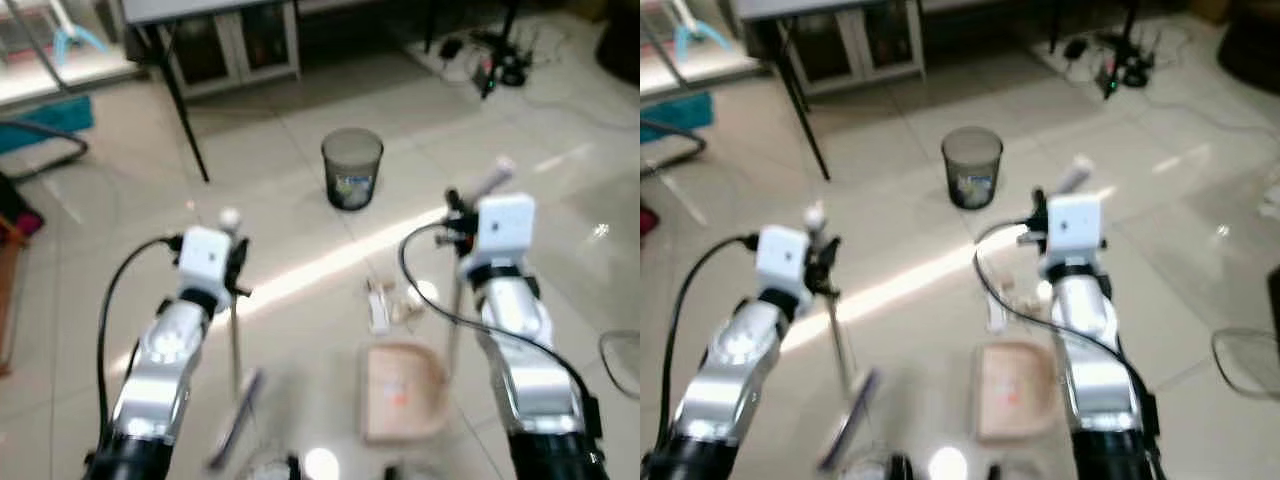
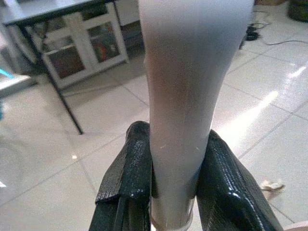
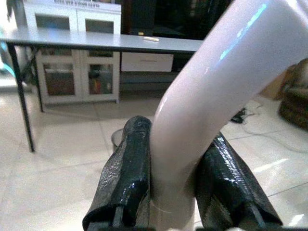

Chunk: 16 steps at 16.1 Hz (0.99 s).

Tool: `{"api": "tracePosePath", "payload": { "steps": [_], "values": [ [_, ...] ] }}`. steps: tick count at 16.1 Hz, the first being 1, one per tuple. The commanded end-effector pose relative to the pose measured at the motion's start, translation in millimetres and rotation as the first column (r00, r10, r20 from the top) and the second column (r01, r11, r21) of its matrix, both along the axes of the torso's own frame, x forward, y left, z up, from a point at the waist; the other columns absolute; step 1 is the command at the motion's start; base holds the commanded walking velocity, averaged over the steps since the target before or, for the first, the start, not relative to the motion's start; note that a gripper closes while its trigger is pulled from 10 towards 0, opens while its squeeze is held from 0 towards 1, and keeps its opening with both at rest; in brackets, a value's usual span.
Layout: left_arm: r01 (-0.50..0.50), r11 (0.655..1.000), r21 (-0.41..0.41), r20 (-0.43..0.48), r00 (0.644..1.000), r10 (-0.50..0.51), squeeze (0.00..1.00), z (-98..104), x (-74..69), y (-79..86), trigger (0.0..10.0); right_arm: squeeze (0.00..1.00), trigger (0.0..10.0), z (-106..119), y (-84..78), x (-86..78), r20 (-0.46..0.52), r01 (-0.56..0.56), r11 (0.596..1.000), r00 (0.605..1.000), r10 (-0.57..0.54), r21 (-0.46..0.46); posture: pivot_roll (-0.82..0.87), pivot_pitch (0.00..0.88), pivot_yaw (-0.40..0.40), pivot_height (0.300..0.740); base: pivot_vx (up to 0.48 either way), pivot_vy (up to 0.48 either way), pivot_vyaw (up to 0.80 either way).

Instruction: Sweep floor

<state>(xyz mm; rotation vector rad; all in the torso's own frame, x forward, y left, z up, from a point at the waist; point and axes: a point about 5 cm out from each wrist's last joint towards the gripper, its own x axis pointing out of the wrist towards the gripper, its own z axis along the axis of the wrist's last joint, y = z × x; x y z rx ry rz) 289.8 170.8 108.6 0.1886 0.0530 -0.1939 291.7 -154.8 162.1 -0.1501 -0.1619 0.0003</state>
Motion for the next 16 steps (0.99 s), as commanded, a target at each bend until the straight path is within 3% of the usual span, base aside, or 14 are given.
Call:
{"api": "tracePosePath", "payload": {
  "steps": [1,4,8,11,13,15,16],
  "values": [
    [0.018,1.000,0.011,0.039,0.999,-0.018,0.00,7.9,3.4,-5.6,10.0,0.00,10.0,7.4,-7.4,-1.7,0.042,0.025,0.999,0.999,-0.026,0.040,0.00,0.094,0.069,0.740,0.000,-0.390,0.00],
    [0.019,1.000,0.010,0.040,0.999,-0.019,0.00,7.9,4.2,-6.3,10.0,0.00,10.0,7.1,-10.5,-2.1,0.039,0.037,0.997,0.998,-0.040,0.070,-0.01,0.095,0.070,0.740,0.000,-0.394,0.00],
    [0.016,1.000,0.009,0.041,0.999,-0.016,0.00,7.6,4.1,-7.1,10.0,0.00,10.0,8.9,-13.6,3.4,0.075,0.106,0.994,0.992,-0.103,-0.034,-0.01,0.098,0.070,0.740,0.000,-0.398,0.00],
    [0.011,1.000,0.006,0.048,0.999,-0.012,0.00,9.4,5.3,-8.0,10.0,0.00,10.0,-1.5,-17.6,2.5,-0.016,0.052,0.993,0.999,-0.051,0.109,-0.01,0.104,0.068,0.740,0.000,-0.396,0.00],
    [0.012,1.000,-0.005,0.075,0.997,-0.012,0.00,13.3,5.6,-9.4,10.0,0.00,10.0,-7.5,-20.4,-0.4,-0.035,0.090,0.986,0.996,-0.085,0.140,-0.01,0.105,0.070,0.740,0.000,-0.398,0.00],
    [0.013,0.995,-0.099,0.090,0.996,-0.004,0.00,22.2,9.3,-10.8,10.0,0.00,10.0,-7.5,-28.4,-2.9,-0.020,0.153,0.977,0.988,-0.152,0.149,-0.01,0.107,0.070,0.740,0.000,-0.195,0.00],
    [0.017,0.996,-0.087,0.096,0.995,-0.008,0.00,24.1,10.8,-11.9,10.0,0.00,10.0,-7.0,-30.1,-3.0,-0.014,0.164,0.975,0.986,-0.164,0.149,-0.01,0.108,0.069,0.740,0.000,0.000,0.00]
  ]
}}
